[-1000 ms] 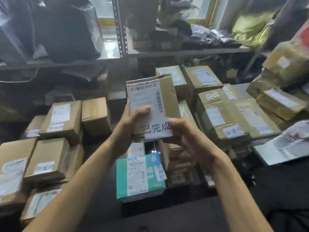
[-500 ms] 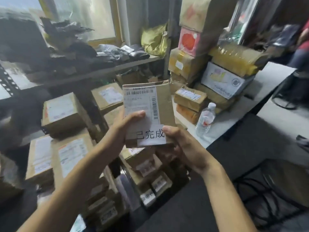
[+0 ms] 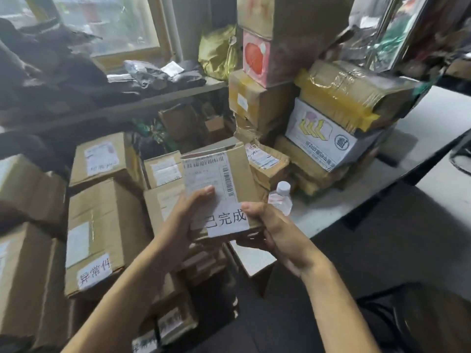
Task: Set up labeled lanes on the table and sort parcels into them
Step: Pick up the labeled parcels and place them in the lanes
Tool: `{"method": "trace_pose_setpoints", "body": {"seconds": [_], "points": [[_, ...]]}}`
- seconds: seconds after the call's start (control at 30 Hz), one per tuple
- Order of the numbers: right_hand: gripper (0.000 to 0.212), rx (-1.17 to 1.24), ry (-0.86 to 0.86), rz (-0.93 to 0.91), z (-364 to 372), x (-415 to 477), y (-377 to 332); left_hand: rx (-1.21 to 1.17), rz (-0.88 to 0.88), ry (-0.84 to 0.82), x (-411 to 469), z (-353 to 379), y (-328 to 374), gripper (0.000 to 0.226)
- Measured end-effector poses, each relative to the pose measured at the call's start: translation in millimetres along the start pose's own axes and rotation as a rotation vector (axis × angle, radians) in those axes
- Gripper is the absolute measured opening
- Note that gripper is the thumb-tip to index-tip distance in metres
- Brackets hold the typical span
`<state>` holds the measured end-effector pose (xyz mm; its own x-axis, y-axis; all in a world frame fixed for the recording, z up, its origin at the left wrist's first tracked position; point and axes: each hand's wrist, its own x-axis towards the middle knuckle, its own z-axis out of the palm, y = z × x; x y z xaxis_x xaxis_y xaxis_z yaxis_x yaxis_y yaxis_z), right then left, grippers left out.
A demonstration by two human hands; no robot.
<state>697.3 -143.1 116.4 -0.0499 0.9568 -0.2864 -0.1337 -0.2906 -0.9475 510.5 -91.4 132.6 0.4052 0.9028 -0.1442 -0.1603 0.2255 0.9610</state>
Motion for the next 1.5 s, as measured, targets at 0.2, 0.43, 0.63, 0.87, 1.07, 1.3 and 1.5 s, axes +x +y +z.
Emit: {"method": "trace_pose_setpoints", "body": {"seconds": [0.2,0.43,0.63,0.87,1.07,1.3,1.5], "points": [[0.078,-0.089,-0.104,0.034,14.7,80.0,-24.3,0.003,0.021,0.129,50.7,-38.6,15.4,0.051],[0.054,-0.27,-0.082,0.048,55.8,181.6,-38.1,-0.044,-0.088,0.461,116.8,-97.9,31.4,0.035],[0.048,-0.376,-0.1,0.045,84.1,242.6,-37.4,0.217,-0.074,0.637,165.1,-128.7,38.7,0.034],[0.05,-0.406,-0.125,0.064,105.2,269.7,-36.6,0.574,-0.022,0.679,170.2,-139.6,36.7,0.052],[0.049,-0.487,-0.148,0.046,112.1,267.4,-33.0,0.783,-0.202,0.66,162.2,-144.4,37.0,0.079],[0.057,-0.595,0.016,-0.043,107.5,234.2,-45.8,0.746,-0.124,0.65,141.3,-121.9,41.3,0.065],[0.049,-0.602,0.043,-0.216,101.6,187.6,-57.6,0.703,0.025,0.69,96.3,-95.1,54.7,0.053]]}}
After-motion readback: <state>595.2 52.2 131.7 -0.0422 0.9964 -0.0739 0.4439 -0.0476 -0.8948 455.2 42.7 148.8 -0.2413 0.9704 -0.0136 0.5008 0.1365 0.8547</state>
